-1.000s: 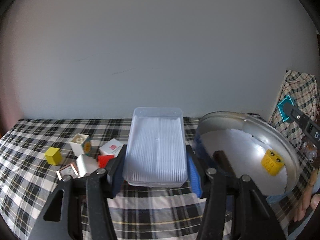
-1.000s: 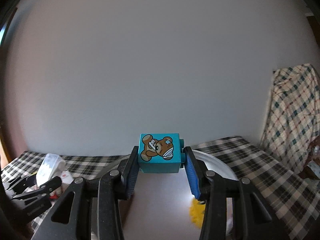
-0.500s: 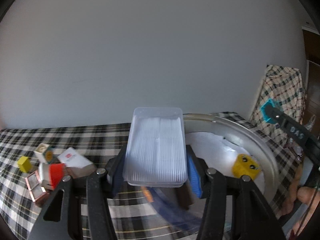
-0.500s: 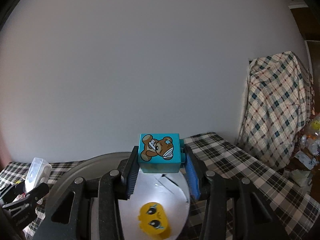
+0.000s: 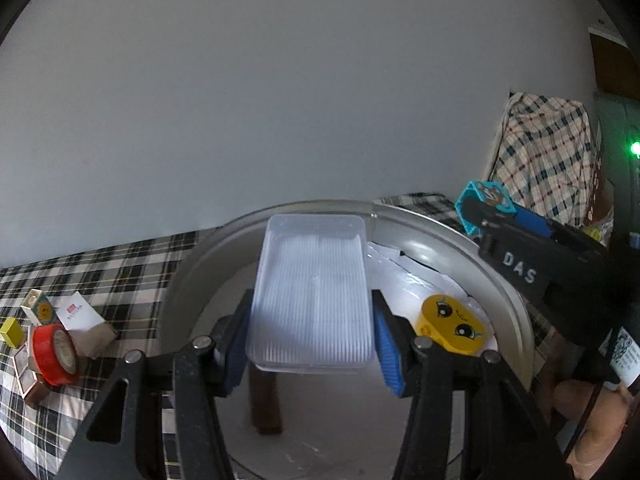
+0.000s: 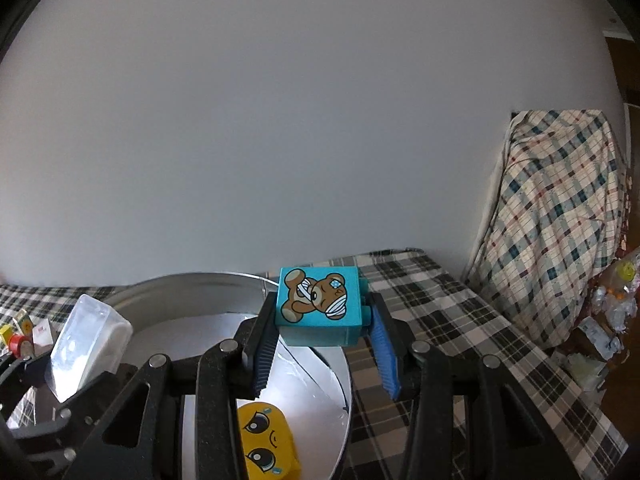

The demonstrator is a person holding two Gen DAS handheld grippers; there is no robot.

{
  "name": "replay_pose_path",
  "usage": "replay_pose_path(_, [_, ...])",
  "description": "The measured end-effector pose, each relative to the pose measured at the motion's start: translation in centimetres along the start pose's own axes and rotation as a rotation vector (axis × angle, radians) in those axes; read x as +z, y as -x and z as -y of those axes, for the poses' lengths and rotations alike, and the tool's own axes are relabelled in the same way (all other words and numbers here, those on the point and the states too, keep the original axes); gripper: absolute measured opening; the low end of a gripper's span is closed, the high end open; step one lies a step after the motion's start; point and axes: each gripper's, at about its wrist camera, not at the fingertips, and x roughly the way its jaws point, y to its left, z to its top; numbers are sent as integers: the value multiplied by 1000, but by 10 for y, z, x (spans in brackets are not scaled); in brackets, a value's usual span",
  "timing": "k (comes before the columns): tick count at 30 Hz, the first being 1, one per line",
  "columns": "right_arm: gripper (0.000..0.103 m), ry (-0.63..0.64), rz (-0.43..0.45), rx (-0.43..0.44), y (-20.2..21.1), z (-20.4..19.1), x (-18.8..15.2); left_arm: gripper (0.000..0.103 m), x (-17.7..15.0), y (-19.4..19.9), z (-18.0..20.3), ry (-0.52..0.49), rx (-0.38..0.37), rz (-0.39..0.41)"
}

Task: Organize rigid objects
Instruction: 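Carry the clear tray and teal bear block over the blue tin, then open the left tool to drop the tray while the right tool releases the teal block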

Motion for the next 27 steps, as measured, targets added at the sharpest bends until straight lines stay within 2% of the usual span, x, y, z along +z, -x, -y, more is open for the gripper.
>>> replay_pose_path(11, [46,36,-81,5,-17,-1,-4,53,-1,-10,18,-42,4,-39])
replay_pose_path(23, [46,56,-123,39,-24,-8,-10,54,-8,-25,17,-27,-2,-133])
replay_pose_path(25, [46,63,-124,40,-24,-10,-10,57,-9,-24,18,-32,0,-131])
replay_pose_path(27, [47,76,-109,36,-22,-12,-10,68,-9,-23,20,-44,-7,-125])
